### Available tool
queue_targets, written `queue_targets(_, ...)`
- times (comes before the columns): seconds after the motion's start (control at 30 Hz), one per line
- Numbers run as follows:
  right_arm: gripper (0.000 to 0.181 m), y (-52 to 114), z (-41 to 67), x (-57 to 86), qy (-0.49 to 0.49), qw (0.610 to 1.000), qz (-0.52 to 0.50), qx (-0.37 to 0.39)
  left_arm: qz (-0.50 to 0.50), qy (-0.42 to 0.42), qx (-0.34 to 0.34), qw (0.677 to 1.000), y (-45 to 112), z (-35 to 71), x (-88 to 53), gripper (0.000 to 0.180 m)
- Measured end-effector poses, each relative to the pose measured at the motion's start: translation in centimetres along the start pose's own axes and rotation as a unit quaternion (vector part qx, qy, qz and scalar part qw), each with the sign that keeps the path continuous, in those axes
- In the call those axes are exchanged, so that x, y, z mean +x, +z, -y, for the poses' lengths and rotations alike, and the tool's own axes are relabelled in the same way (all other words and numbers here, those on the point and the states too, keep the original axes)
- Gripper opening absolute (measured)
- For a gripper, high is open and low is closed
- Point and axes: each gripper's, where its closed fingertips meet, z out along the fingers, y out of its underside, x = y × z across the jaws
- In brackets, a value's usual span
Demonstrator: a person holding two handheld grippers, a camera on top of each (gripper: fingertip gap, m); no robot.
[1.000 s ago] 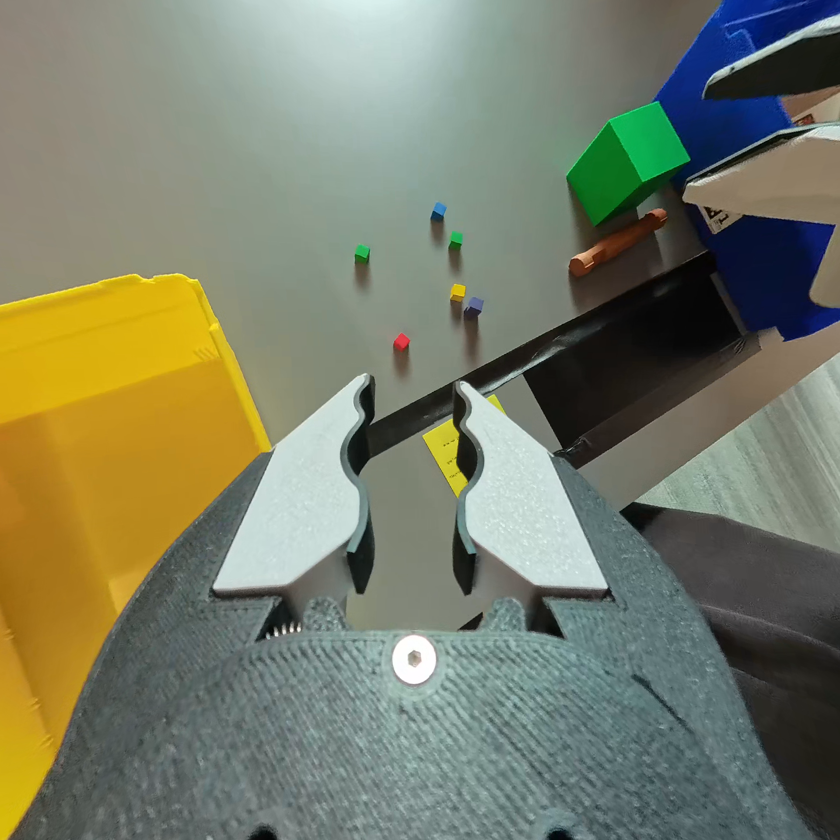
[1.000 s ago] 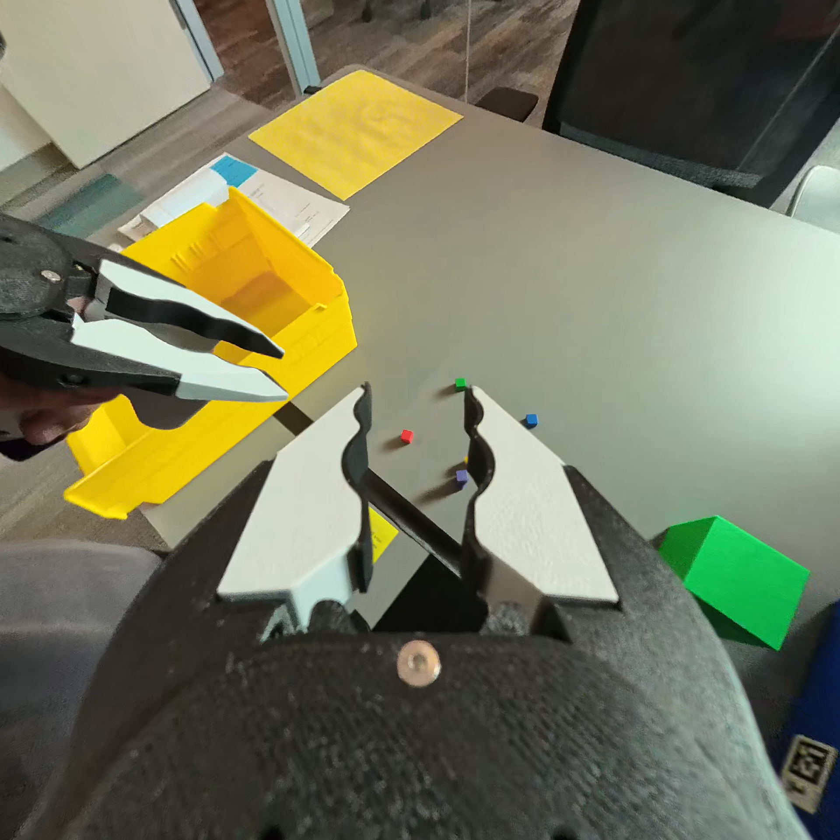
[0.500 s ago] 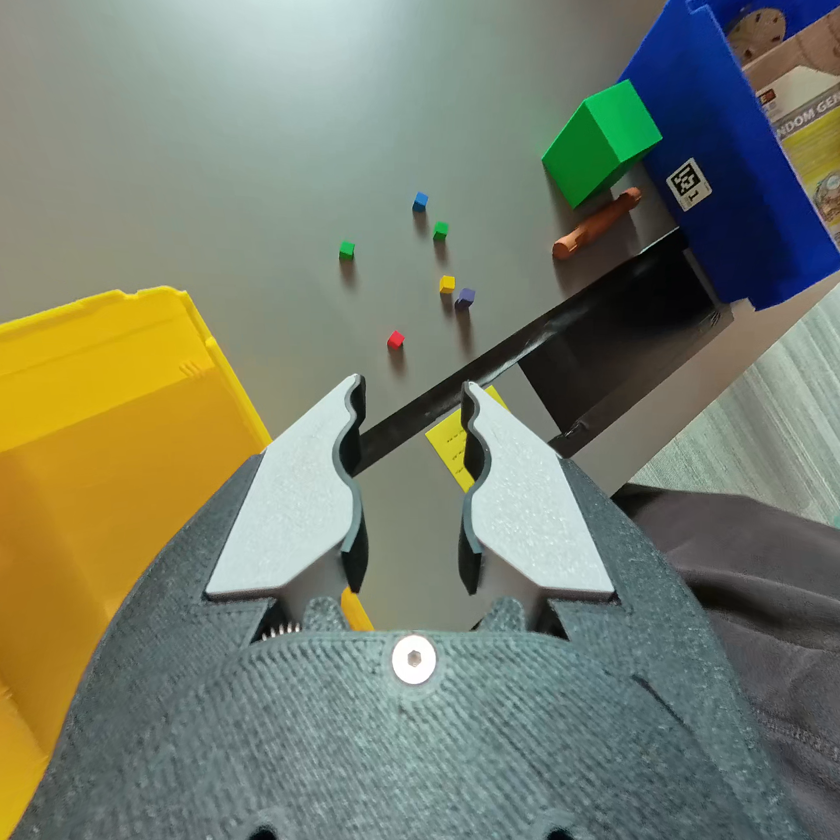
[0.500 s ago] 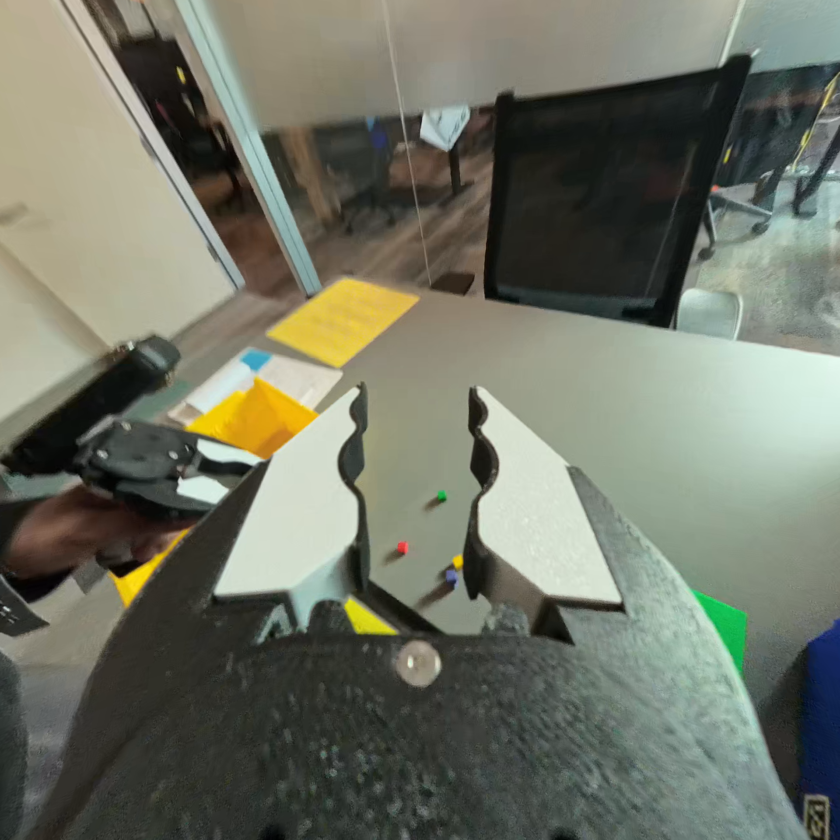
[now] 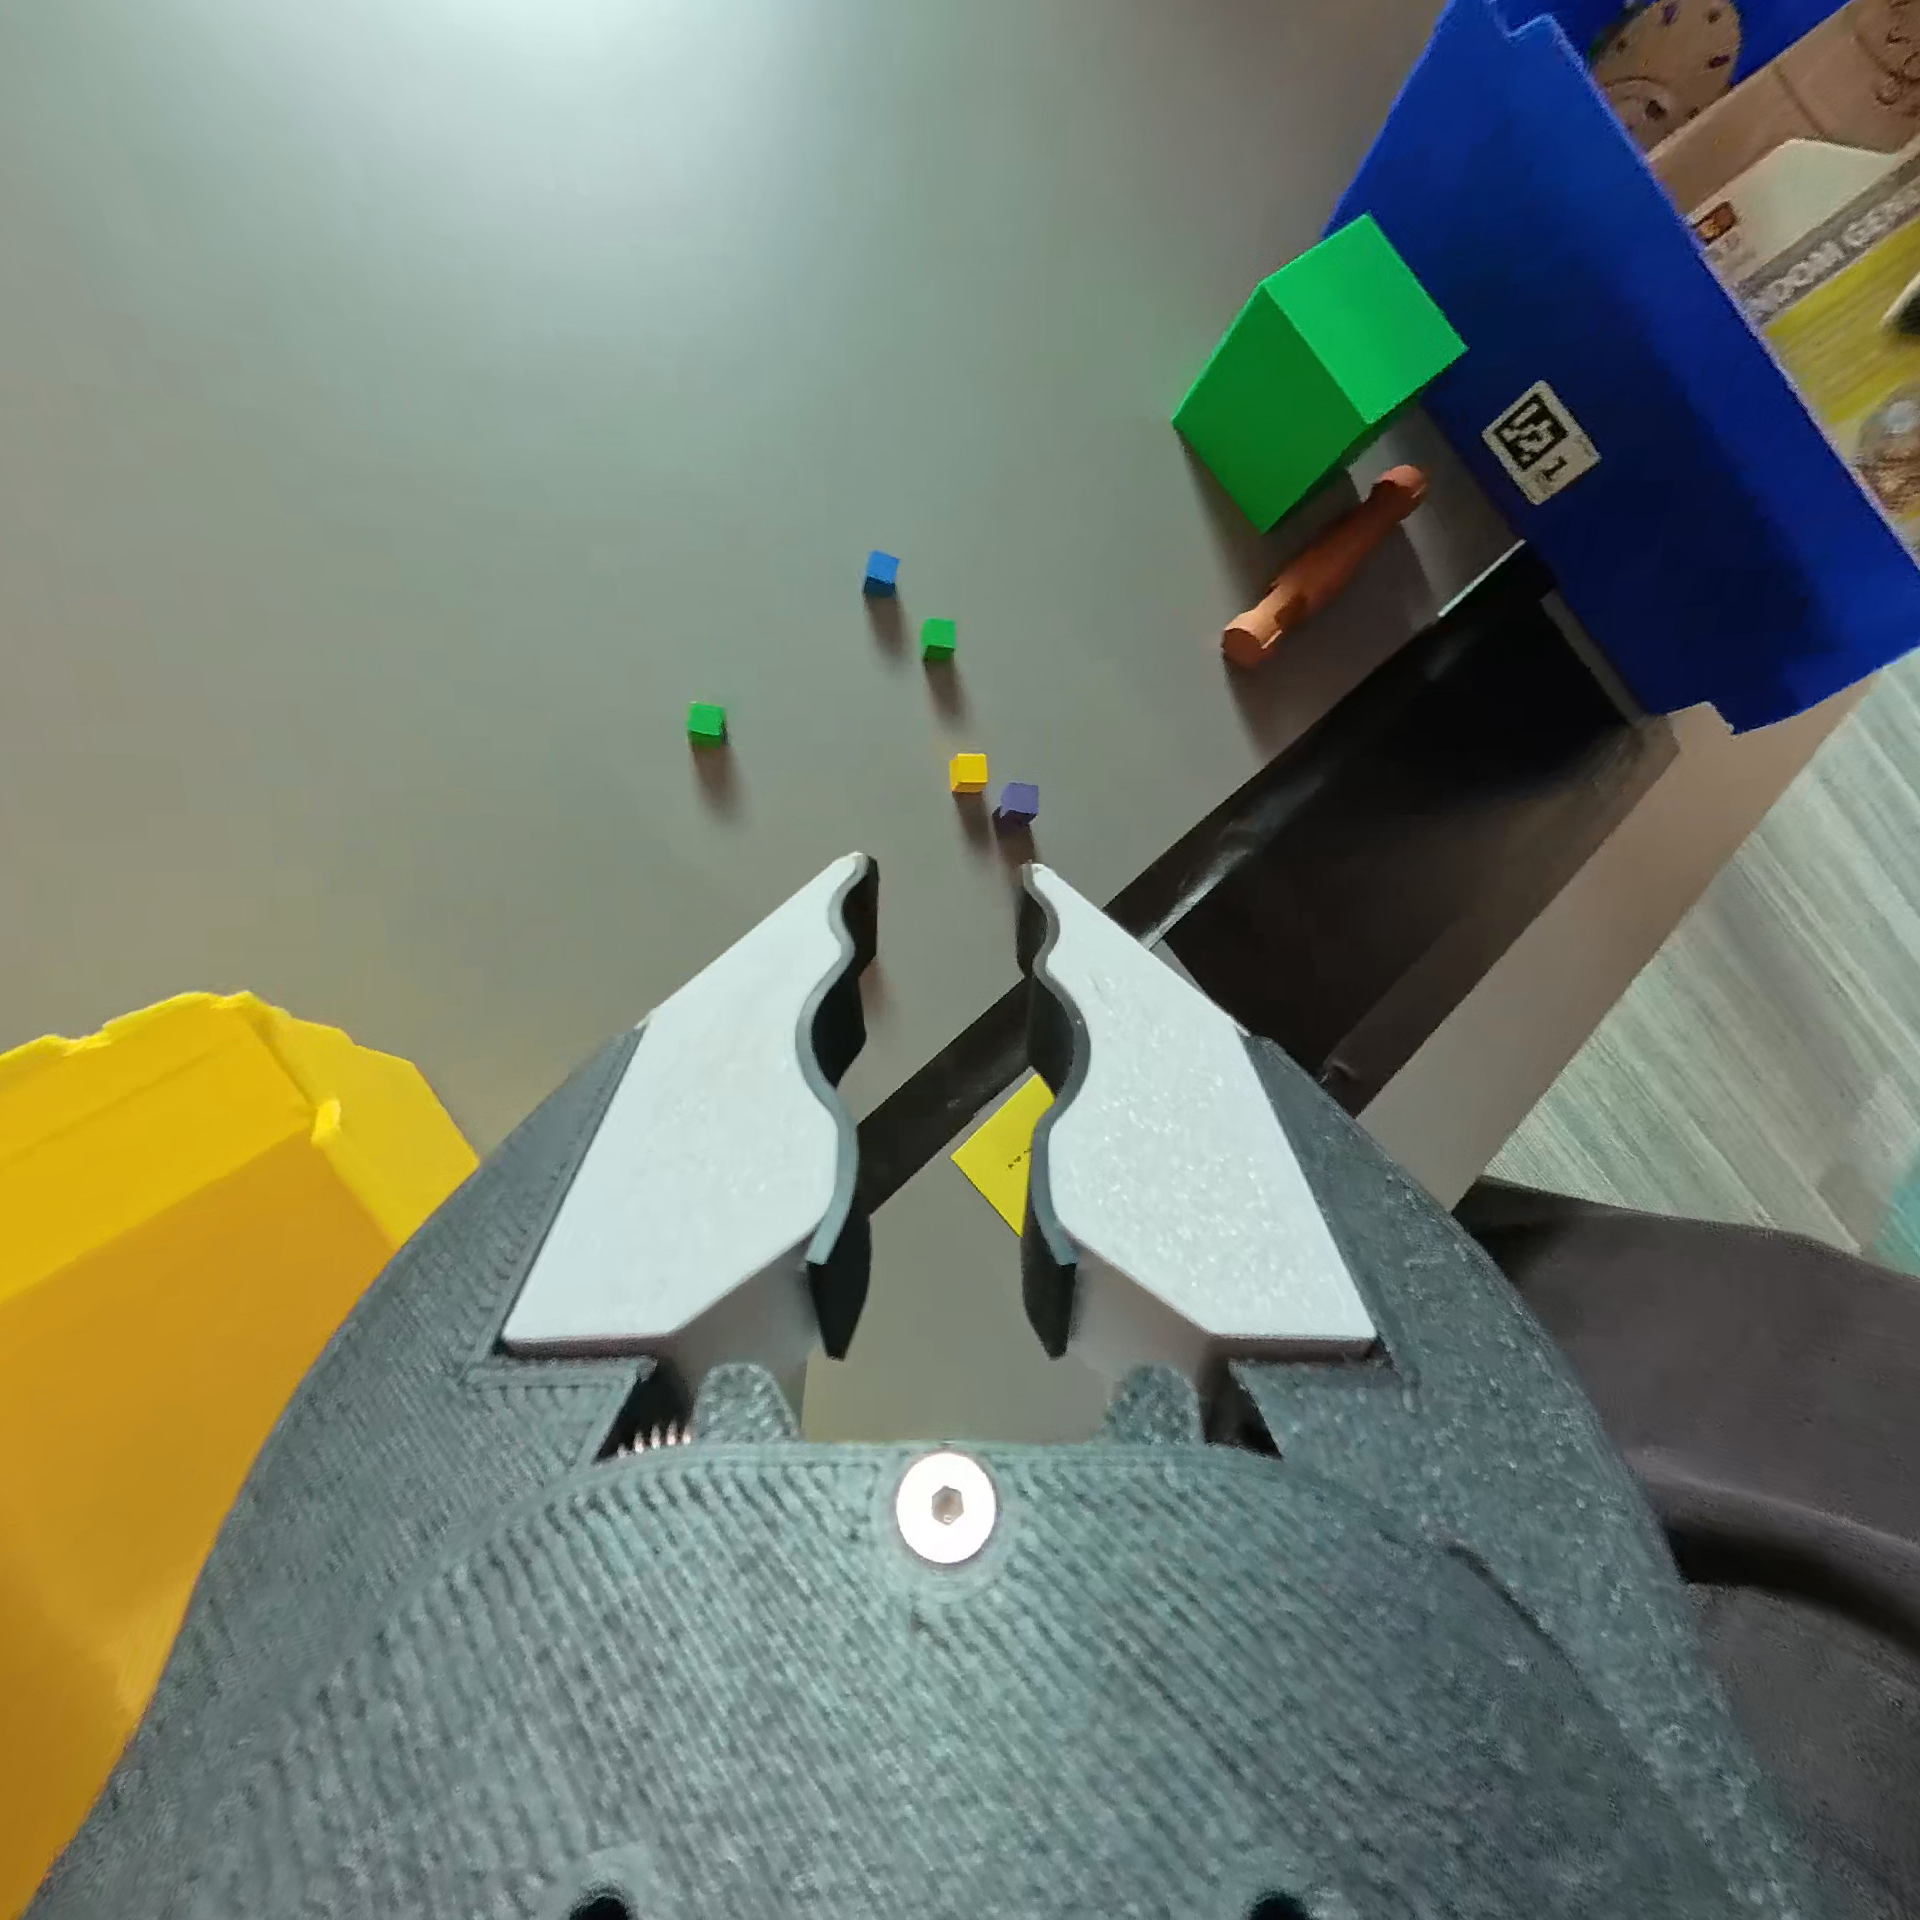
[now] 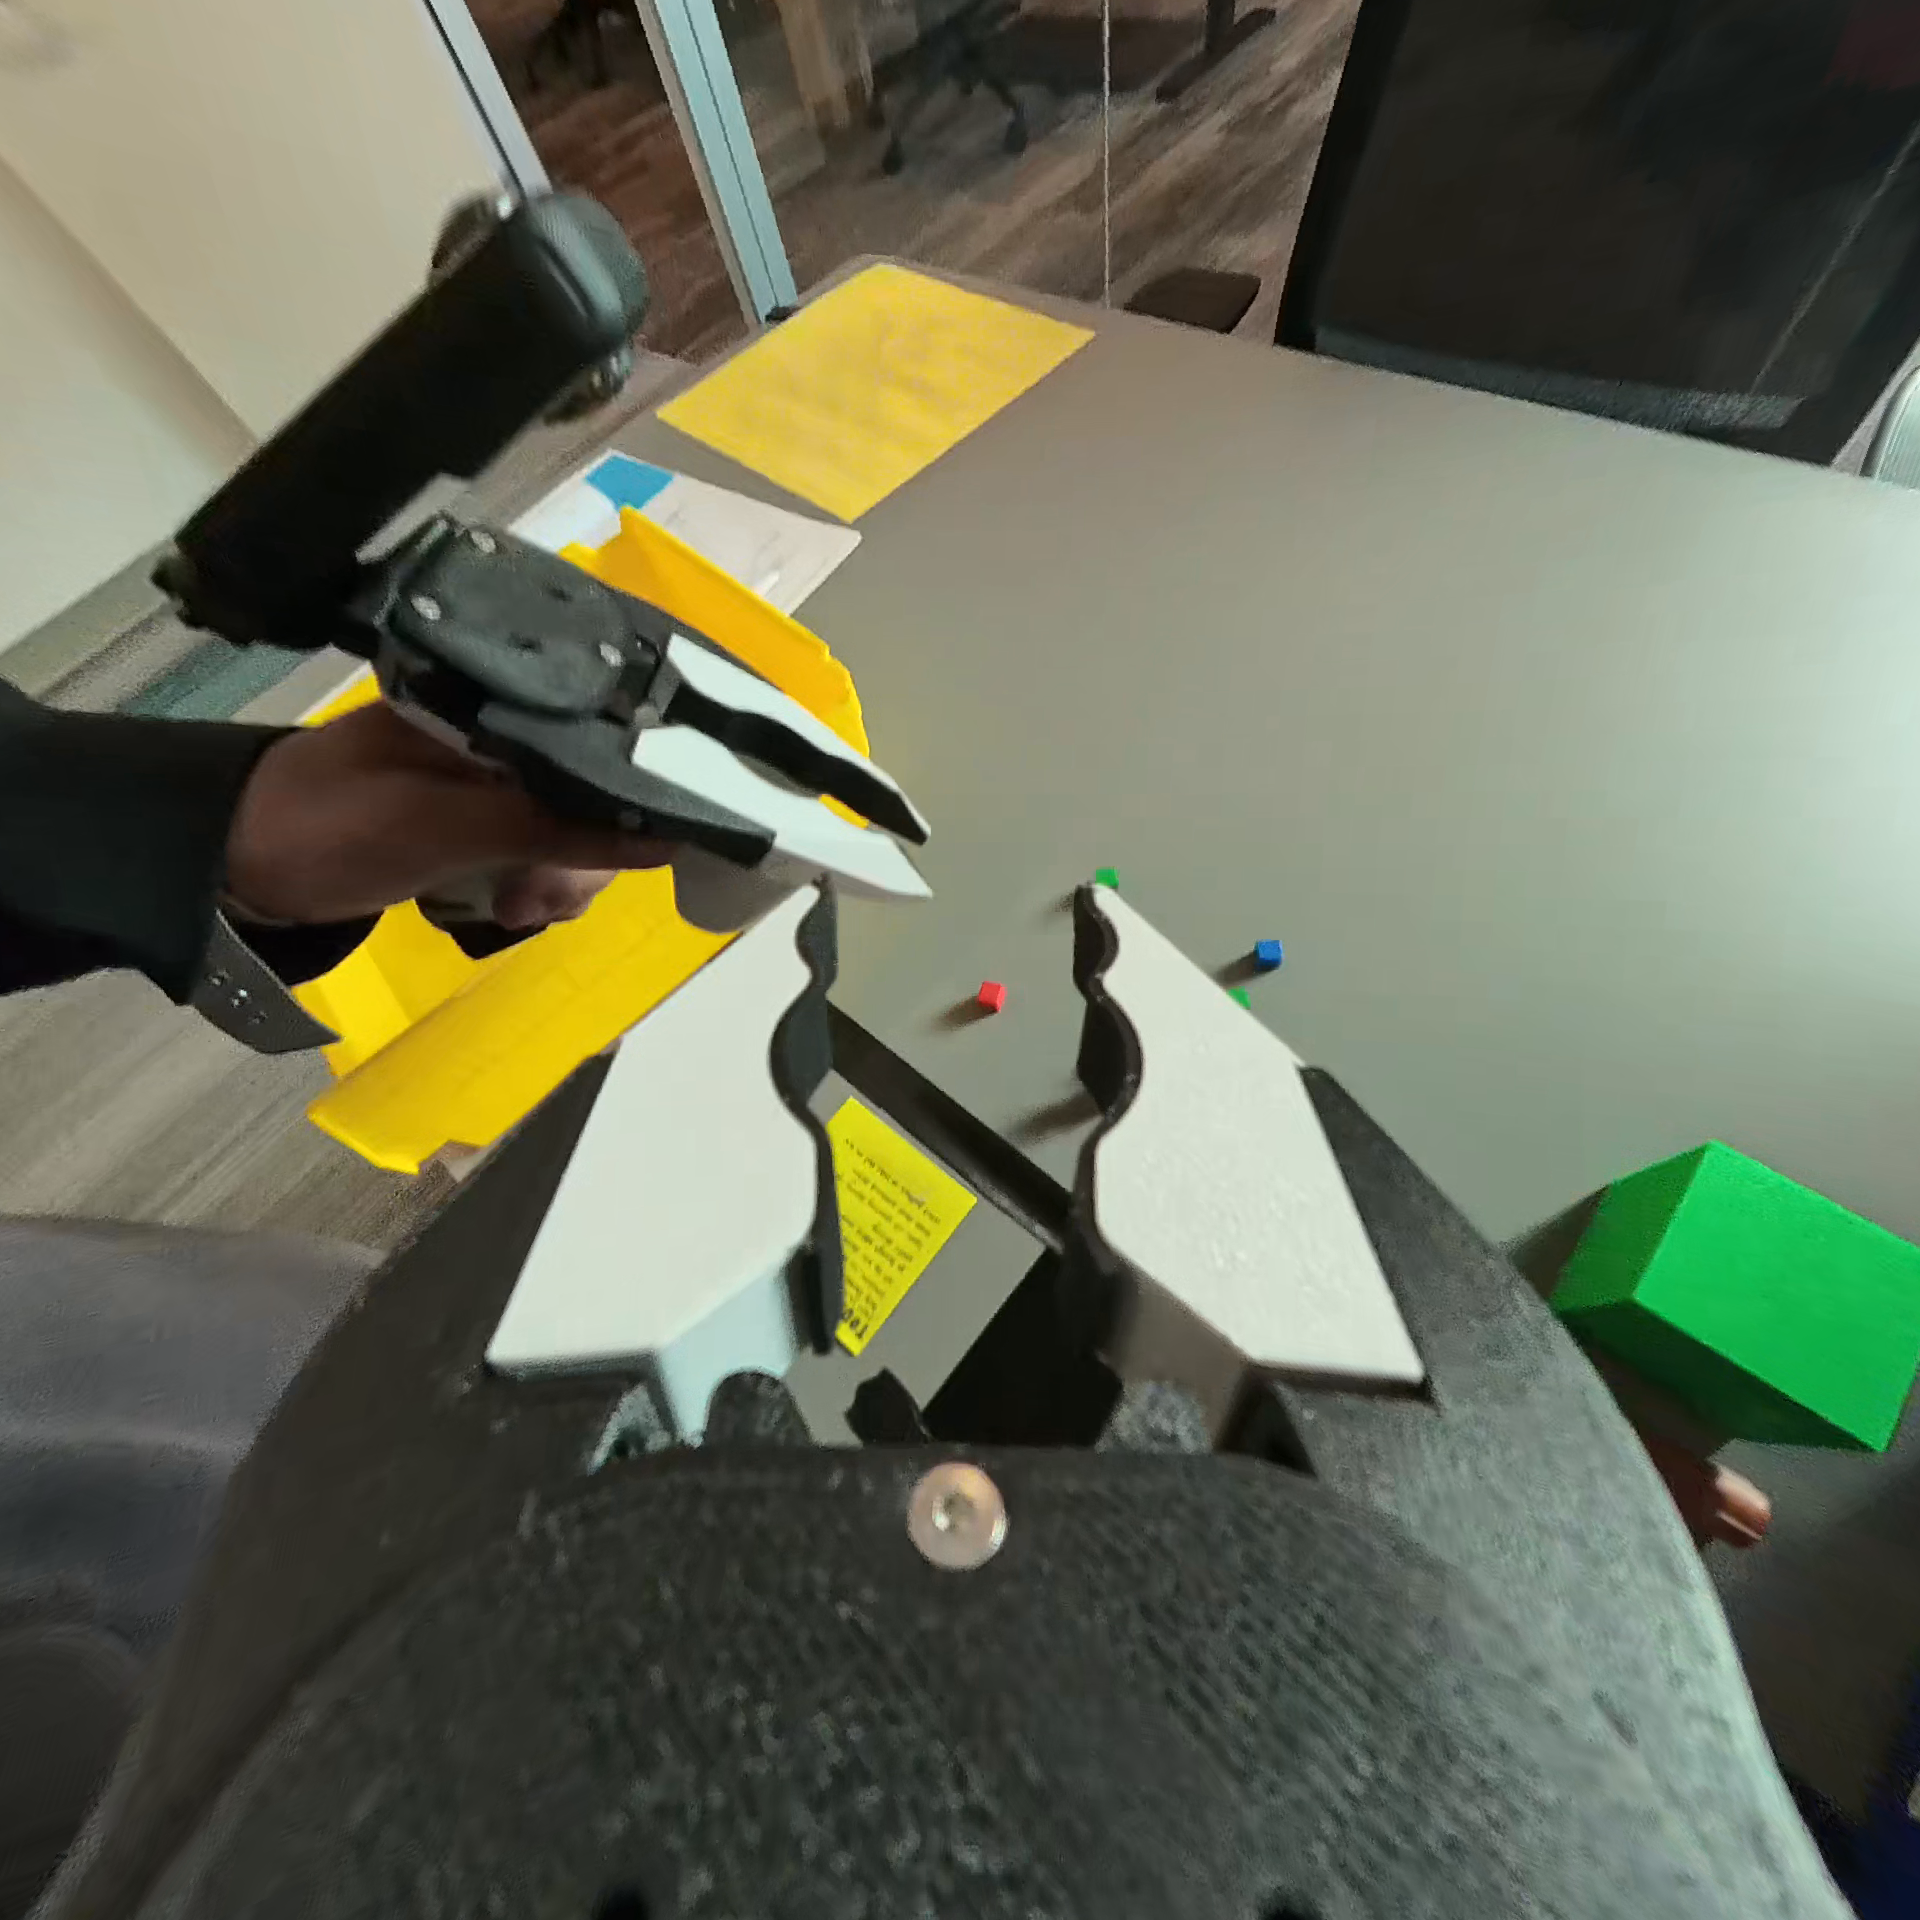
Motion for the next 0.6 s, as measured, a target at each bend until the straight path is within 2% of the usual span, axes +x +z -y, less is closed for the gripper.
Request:
queue_targets(0.17, 0.045, -0.5, -1.8, -0.3, 0.021, 1.000, -0.006, -0.006, -0.013, 0.003, 0.011, 1.000, 0.2, -0.1, 1.0, 0.016)
queue_targets(0.27, 0.048, -0.9, -2.7, 0.4, 0.031, 0.999, -0.019, -0.016, -0.018, 0.008, 0.017, 1.000, 0.4, -0.3, 1.6, 0.001)
queue_targets(0.5, 0.059, -0.9, -3.1, 1.6, 0.028, 0.999, -0.043, -0.009, -0.015, 0.004, 0.023, 1.000, 0.5, -0.4, 2.0, 0.000)
queue_targets(0.6, 0.057, -1.3, -2.0, 3.0, 0.010, 0.997, -0.077, 0.008, 0.021, -0.002, 0.021, 1.000, 0.6, -0.5, 0.6, 0.004)
